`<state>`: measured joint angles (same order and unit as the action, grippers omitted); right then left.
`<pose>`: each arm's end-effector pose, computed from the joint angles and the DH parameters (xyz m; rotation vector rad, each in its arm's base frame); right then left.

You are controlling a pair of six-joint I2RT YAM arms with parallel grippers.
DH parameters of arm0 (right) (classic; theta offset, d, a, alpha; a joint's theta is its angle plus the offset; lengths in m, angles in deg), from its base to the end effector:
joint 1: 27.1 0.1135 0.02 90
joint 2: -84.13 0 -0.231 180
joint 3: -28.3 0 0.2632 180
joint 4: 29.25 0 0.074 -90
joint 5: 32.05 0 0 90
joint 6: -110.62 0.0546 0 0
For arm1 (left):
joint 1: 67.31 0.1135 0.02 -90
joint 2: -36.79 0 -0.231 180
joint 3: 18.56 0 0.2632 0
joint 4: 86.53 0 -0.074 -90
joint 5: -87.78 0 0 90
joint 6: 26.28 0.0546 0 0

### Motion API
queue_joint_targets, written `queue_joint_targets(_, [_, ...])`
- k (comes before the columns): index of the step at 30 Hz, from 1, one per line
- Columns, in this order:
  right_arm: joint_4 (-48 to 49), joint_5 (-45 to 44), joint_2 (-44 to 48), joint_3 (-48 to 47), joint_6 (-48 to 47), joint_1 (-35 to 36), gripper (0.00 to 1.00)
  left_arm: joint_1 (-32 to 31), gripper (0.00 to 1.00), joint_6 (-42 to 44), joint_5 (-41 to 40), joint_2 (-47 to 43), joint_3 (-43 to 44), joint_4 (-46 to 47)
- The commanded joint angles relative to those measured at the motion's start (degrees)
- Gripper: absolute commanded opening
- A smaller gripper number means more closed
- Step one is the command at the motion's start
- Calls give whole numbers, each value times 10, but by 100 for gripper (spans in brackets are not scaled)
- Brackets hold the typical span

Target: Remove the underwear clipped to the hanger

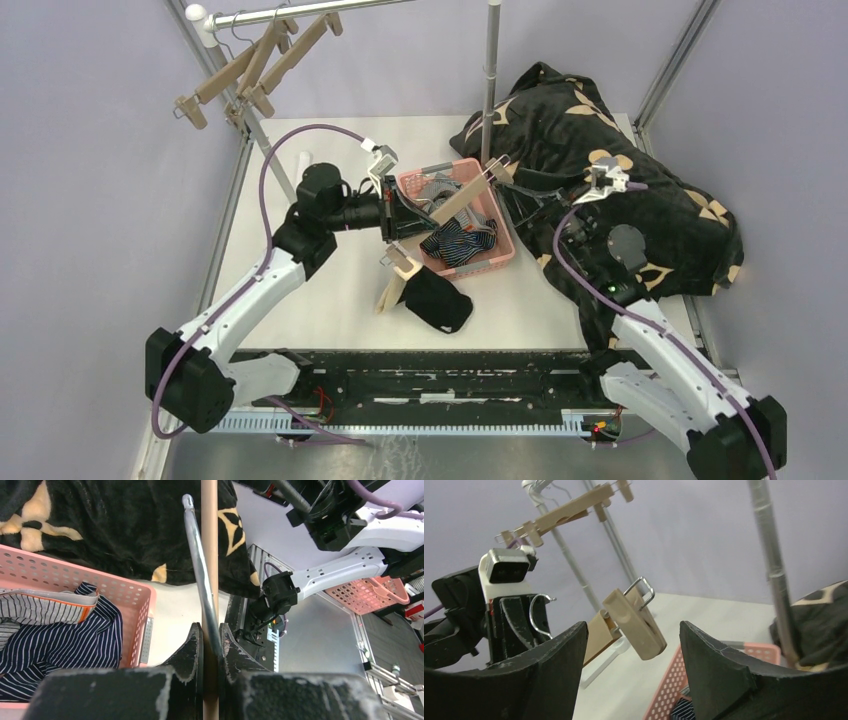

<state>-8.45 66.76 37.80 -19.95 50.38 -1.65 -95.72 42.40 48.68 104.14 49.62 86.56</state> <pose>0.2145 0.1114 0.3388 -0.0955 1.2273 0.9350 0.2455 -0.1810 0.3190 0.8253 1.6402 -1.3671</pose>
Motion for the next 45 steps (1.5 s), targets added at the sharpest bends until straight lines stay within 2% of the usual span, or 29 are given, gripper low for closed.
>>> queue_joint_targets(1, [134, 99, -57, 16, 85, 0, 76, 10, 3, 3, -5, 5, 19, 42])
queue_joint_targets(5, [158, 126, -90, 8, 95, 6, 74, 17, 3, 0, 3, 15, 25, 46])
queue_joint_targets(10, [169, 137, -111, -4, 78, 31, 65, 18, 3, -19, 15, 23, 24, 79])
queue_joint_targets(17, [198, 158, -153, -36, 75, 56, 63, 19, 3, -50, 29, 39, 18, 134])
queue_joint_targets(20, [205, 165, -176, -52, 77, 64, 52, 18, 3, -70, 34, 45, 16, 173])
queue_joint_targets(22, [208, 167, -189, -60, 78, 69, 48, 18, 3, -75, 34, 48, 19, 181])
queue_joint_targets(33, [227, 166, -212, -80, 69, 74, 49, 18, 3, -93, 56, 62, 13, 221])
queue_joint_targets(45, [268, 161, -247, -95, 65, 74, 52, 18, 3, -149, 90, 59, -5, 304])
